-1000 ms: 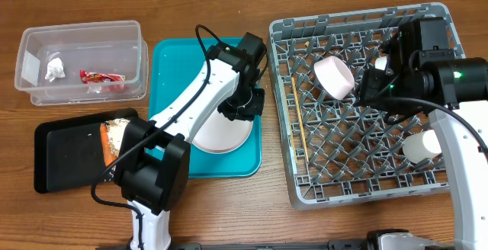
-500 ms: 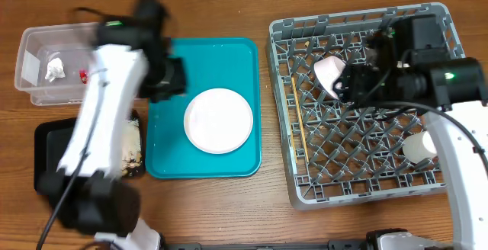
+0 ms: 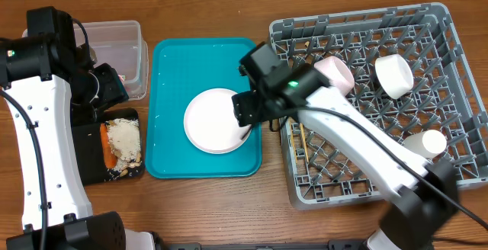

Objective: Sort waste into correct bins and load items into the dishwasher
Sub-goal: 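Move the right gripper to the plate rim and grasp it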

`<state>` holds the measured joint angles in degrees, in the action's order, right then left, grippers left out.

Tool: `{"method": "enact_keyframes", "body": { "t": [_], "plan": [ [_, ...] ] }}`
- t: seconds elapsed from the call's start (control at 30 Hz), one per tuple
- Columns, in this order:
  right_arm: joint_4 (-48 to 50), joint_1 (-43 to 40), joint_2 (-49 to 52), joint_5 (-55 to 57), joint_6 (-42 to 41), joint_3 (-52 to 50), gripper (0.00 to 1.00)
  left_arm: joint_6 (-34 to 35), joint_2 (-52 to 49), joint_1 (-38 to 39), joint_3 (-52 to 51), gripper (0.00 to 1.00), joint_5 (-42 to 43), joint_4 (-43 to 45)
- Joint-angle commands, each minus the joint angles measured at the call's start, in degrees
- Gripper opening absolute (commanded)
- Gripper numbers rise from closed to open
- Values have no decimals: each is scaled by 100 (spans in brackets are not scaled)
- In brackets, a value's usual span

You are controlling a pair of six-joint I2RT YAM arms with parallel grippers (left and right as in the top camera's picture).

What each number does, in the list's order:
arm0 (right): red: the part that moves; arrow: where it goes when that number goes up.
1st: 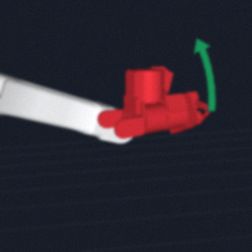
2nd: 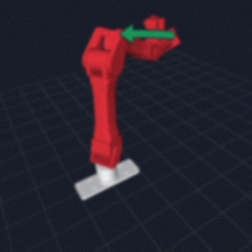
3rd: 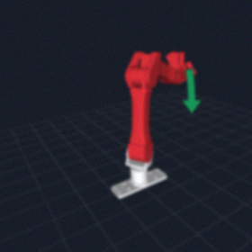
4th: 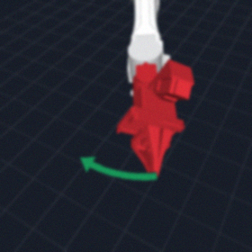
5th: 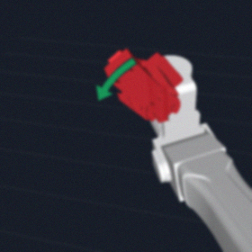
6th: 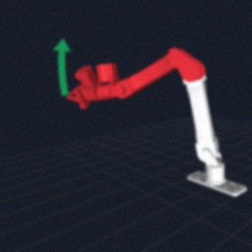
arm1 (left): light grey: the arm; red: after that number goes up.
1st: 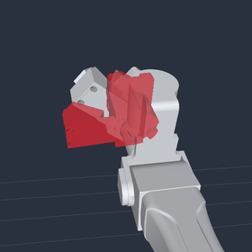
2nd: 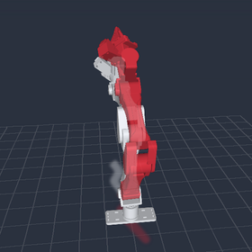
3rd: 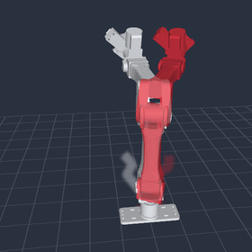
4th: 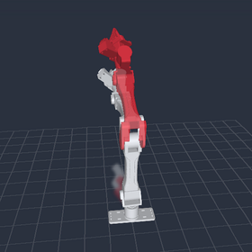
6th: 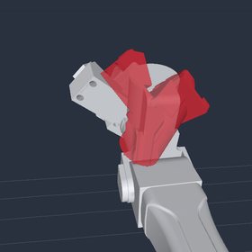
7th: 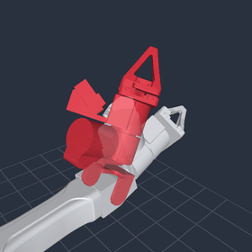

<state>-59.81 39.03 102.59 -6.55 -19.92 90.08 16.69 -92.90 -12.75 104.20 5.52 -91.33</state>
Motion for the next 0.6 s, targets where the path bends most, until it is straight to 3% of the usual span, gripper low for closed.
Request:
{"method": "enact_keyframes", "body": {
  "t": [0.0, 0.17, 0.4, 0.57],
  "plan": [
    [155, -20, 614, 221, -684, -9, 61, -146, 2, 2, 42, 59, -149, -13],
    [258, -13, 1220, 90, -1038, -9, 56, -146, 0, 7, 28, 63, -151, 26],
    [273, -9, 1790, 46, -1320, -9, 56, -149, 0, 13, 4, 64, -153, 42],
    [310, -9, 1810, 48, -1335, -9, 43, -149, 0, 13, 4, 64, -151, 52]
  ]
}}
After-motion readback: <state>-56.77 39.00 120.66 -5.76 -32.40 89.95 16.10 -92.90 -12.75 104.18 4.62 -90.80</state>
